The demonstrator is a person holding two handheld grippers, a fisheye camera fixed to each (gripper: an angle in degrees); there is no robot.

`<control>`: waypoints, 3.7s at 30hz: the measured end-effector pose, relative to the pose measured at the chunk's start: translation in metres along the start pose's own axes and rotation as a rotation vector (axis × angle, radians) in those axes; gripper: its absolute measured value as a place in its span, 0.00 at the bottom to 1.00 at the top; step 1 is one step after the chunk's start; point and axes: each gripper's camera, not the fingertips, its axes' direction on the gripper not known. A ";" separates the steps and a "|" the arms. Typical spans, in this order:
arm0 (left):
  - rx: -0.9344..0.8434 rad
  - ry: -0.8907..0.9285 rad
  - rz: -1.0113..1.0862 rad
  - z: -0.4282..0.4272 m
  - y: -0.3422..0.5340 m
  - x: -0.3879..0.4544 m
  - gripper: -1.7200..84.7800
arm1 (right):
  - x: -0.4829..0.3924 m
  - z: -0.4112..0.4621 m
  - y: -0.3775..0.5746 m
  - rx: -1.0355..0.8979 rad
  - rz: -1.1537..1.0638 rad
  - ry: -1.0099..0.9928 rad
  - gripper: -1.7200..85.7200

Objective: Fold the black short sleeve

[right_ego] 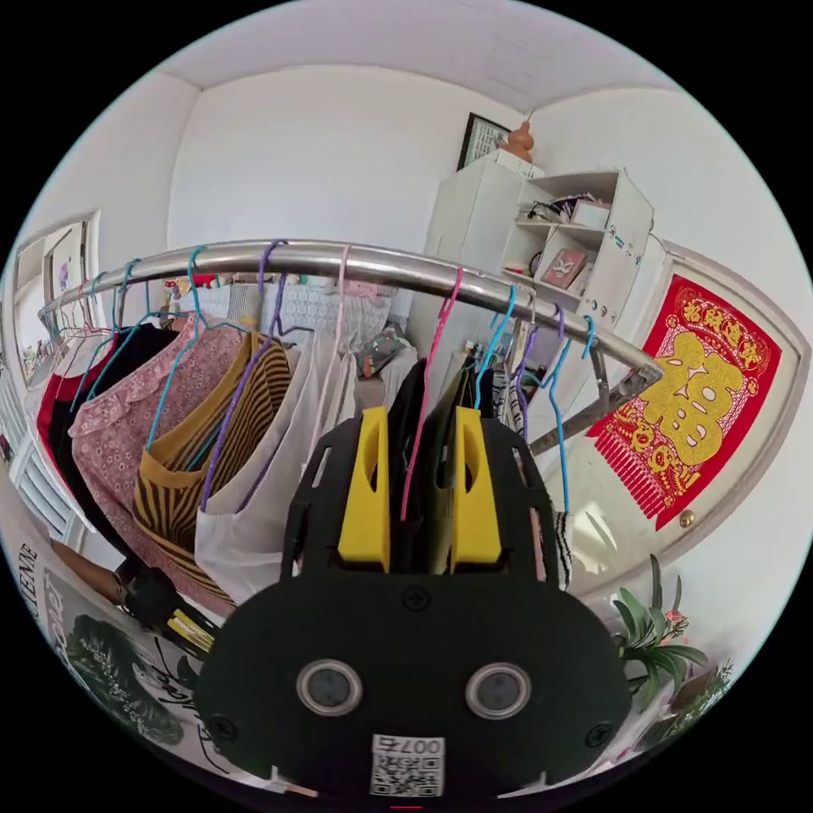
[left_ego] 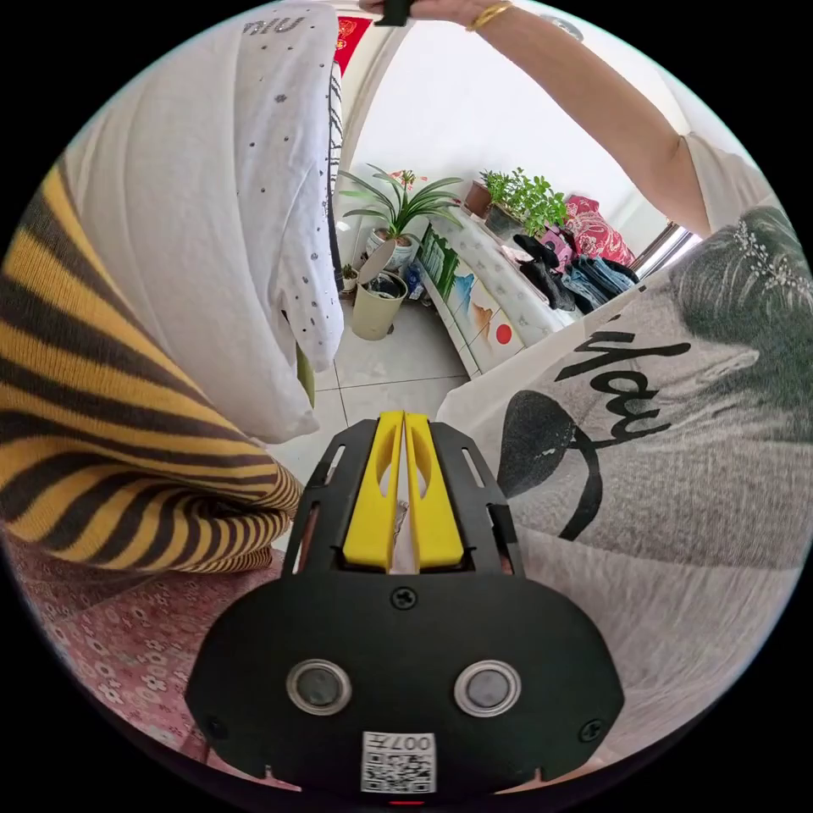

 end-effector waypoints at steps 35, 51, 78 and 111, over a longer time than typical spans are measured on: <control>0.289 -0.135 0.211 0.023 0.049 0.012 0.08 | 0.102 -0.290 -0.028 0.151 0.198 0.273 0.02; 0.507 0.254 0.515 0.162 -0.035 0.213 0.16 | 0.002 -0.621 0.009 -0.144 0.347 0.901 0.02; -0.064 1.136 1.070 0.624 -0.168 0.468 0.01 | 0.120 -0.856 -0.048 -0.448 1.049 1.308 0.02; -0.576 0.829 0.069 1.083 -0.069 0.327 0.01 | 0.041 -1.160 0.109 0.285 1.766 1.366 0.01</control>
